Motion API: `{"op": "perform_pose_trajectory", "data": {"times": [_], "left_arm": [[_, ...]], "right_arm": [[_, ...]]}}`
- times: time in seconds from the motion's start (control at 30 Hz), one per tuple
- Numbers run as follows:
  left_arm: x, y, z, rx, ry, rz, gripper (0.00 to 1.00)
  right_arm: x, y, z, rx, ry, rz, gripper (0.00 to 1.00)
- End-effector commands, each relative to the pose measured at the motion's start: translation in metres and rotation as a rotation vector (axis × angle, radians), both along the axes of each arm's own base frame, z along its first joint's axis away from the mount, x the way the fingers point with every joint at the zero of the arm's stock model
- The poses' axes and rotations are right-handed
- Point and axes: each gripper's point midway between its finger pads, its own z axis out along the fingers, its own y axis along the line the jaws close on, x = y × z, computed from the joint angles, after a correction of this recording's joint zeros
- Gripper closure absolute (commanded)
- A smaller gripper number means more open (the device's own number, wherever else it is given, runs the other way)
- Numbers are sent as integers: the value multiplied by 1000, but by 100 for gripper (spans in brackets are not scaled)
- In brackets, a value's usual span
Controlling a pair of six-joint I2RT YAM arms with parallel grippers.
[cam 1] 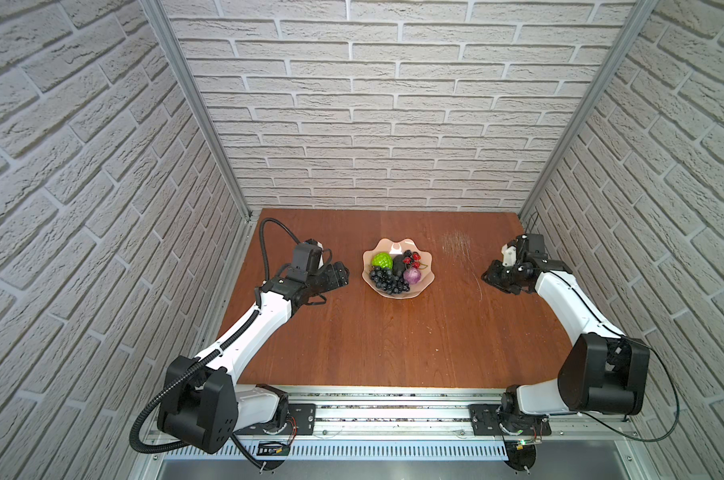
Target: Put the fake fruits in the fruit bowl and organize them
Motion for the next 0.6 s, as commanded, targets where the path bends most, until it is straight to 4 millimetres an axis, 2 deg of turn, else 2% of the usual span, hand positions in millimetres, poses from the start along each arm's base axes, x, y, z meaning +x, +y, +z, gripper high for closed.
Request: {"op": "perform_pose_trajectory", "data": {"times": [0.0, 0.07, 0.17, 0.23, 0.27, 0.37, 0.4, 0.47, 0.57], "left_arm": [[15, 29, 16, 114, -20, 63, 5], [23, 49, 18, 182, -20, 113, 2], [35, 65, 26, 272, -105, 118, 2], [40, 78, 32, 355, -207, 138, 2], [41, 84, 33, 392, -240, 147, 2], [42, 98, 27, 514, -284, 130, 2], [41, 106, 20, 550, -269, 133, 2], [39, 118, 4, 583, -235, 143, 2], [35, 125, -14, 611, -312, 139, 2]], "right_arm": [[27, 22, 60, -131, -227, 87, 61], [36, 43, 83, -185, -298, 142, 59], [45, 67, 108, -205, -384, 208, 42], [48, 67, 117, -230, -423, 216, 24], [48, 65, 120, -253, -446, 217, 20], [41, 59, 130, -347, -572, 247, 19], [38, 60, 133, -384, -645, 272, 2], [35, 58, 123, -485, -718, 321, 0], [30, 25, 96, -540, -590, 208, 0]]}}
